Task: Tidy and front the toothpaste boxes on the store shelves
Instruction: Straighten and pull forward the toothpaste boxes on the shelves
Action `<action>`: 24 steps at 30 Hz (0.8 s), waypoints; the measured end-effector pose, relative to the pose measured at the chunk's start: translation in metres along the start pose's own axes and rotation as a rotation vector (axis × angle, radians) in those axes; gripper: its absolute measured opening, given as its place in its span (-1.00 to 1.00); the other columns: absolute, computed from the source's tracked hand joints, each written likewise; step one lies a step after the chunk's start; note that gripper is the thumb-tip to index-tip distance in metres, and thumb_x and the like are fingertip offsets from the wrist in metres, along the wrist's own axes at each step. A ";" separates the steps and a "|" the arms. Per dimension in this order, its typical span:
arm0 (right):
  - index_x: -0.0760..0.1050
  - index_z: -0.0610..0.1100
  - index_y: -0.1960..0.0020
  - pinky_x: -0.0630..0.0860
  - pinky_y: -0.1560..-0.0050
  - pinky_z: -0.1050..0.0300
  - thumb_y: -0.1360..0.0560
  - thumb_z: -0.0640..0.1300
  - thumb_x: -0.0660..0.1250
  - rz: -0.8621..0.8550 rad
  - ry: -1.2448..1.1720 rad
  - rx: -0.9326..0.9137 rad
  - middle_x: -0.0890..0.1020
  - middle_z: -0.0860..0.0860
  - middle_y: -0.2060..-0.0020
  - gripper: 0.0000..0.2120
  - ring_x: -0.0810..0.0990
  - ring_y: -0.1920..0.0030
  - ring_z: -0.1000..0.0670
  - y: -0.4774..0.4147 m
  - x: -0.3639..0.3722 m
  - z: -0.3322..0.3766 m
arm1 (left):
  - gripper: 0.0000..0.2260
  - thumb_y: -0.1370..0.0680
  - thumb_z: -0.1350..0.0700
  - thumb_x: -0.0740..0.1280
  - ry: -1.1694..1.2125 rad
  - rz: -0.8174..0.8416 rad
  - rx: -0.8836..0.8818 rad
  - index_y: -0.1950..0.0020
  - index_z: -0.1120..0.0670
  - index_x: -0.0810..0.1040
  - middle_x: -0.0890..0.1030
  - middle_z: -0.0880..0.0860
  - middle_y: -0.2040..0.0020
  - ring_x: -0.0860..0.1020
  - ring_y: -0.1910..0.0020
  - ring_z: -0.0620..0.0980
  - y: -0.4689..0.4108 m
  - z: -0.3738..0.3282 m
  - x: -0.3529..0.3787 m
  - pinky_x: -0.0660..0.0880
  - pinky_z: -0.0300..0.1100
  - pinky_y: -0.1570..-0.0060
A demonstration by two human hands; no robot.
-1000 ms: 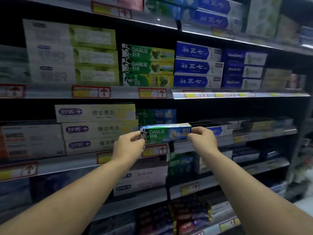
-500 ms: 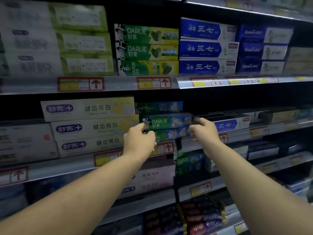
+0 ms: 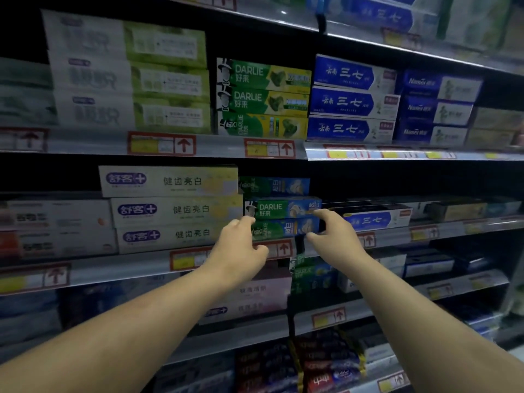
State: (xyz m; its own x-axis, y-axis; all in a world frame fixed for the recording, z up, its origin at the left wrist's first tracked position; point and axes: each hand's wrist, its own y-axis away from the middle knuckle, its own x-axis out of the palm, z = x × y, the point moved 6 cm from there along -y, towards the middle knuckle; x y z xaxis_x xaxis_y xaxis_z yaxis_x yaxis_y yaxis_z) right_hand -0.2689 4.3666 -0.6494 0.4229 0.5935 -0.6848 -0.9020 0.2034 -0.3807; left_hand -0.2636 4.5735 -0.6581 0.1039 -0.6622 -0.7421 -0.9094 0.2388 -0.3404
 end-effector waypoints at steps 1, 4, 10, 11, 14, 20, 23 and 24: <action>0.26 -0.04 -0.58 0.59 -0.11 0.00 -0.63 -0.10 0.34 0.015 0.037 -0.032 0.36 0.03 -0.51 -0.43 0.58 -0.19 -0.05 0.003 0.000 0.009 | -0.44 -0.62 0.03 0.30 -0.045 -0.004 0.007 -0.59 0.04 0.22 0.39 0.08 -0.40 0.47 -0.21 0.07 0.004 0.003 -0.008 0.42 -0.10 -0.07; 0.28 -0.05 -0.57 0.53 -0.25 -0.04 -0.62 -0.07 0.35 0.065 0.145 -0.126 0.42 0.00 -0.44 -0.45 0.54 -0.23 -0.04 0.013 0.002 0.042 | -0.46 -0.58 -0.07 0.30 -0.242 -0.058 0.046 -0.55 -0.04 0.28 0.47 0.02 -0.36 0.46 -0.31 0.07 0.019 0.012 -0.039 0.50 0.02 -0.19; 0.21 0.02 -0.60 0.42 -0.41 -0.08 -0.59 0.04 0.38 0.167 0.376 -0.375 0.30 0.06 -0.54 -0.35 0.35 -0.48 -0.06 0.038 0.023 0.124 | -0.46 -0.57 -0.20 0.27 -0.466 -0.142 0.095 -0.52 -0.06 0.33 0.45 -0.02 -0.40 0.40 -0.37 0.05 0.052 0.027 -0.107 0.49 0.01 -0.23; 0.20 0.02 -0.60 0.41 -0.41 -0.08 -0.58 0.05 0.37 0.182 0.412 -0.411 0.30 0.05 -0.54 -0.35 0.34 -0.48 -0.07 0.043 0.030 0.138 | -0.44 -0.56 -0.22 0.27 -0.502 -0.145 0.096 -0.52 -0.06 0.32 0.45 -0.02 -0.40 0.41 -0.37 0.05 0.058 0.032 -0.118 0.48 0.00 -0.25; 0.24 0.00 -0.57 0.39 -0.41 -0.11 -0.57 0.07 0.37 0.201 0.449 -0.495 0.35 0.01 -0.49 -0.36 0.36 -0.45 -0.10 0.058 0.050 0.179 | -0.41 -0.54 -0.24 0.28 -0.575 -0.162 0.065 -0.52 -0.05 0.31 0.46 -0.01 -0.40 0.42 -0.36 0.05 0.078 0.052 -0.150 0.46 0.02 -0.29; 0.24 -0.03 -0.56 0.37 -0.41 -0.12 -0.58 0.07 0.35 0.272 0.397 -0.596 0.37 -0.03 -0.47 -0.38 0.34 -0.46 -0.14 0.080 0.109 0.257 | -0.45 -0.55 -0.24 0.29 -0.640 -0.202 -0.054 -0.48 -0.05 0.34 0.47 0.00 -0.37 0.42 -0.35 0.08 0.120 0.117 -0.218 0.42 0.00 -0.30; 0.28 -0.05 -0.54 0.39 -0.38 -0.11 -0.59 0.06 0.34 0.303 0.351 -0.638 0.40 -0.04 -0.44 -0.43 0.38 -0.42 -0.14 0.088 0.149 0.294 | -0.49 -0.58 -0.17 0.28 -0.614 -0.243 -0.117 -0.49 -0.02 0.35 0.48 0.00 -0.34 0.44 -0.30 0.07 0.144 0.162 -0.255 0.46 -0.01 -0.24; 0.27 -0.05 -0.55 0.40 -0.39 -0.11 -0.60 0.06 0.33 0.317 0.329 -0.645 0.38 -0.04 -0.45 -0.42 0.38 -0.42 -0.13 0.090 0.162 0.305 | -0.51 -0.59 -0.14 0.28 -0.604 -0.255 -0.135 -0.48 0.00 0.36 0.48 0.00 -0.33 0.45 -0.29 0.06 0.151 0.177 -0.267 0.48 -0.01 -0.22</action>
State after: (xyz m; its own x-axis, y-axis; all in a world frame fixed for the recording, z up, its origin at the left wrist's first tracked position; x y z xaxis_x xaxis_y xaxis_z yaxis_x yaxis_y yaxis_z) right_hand -0.3086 4.7188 -0.6049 0.2486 0.2663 -0.9313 -0.7982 -0.4884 -0.3527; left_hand -0.3575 4.9125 -0.6140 0.4933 -0.1629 -0.8545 -0.8651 0.0103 -0.5015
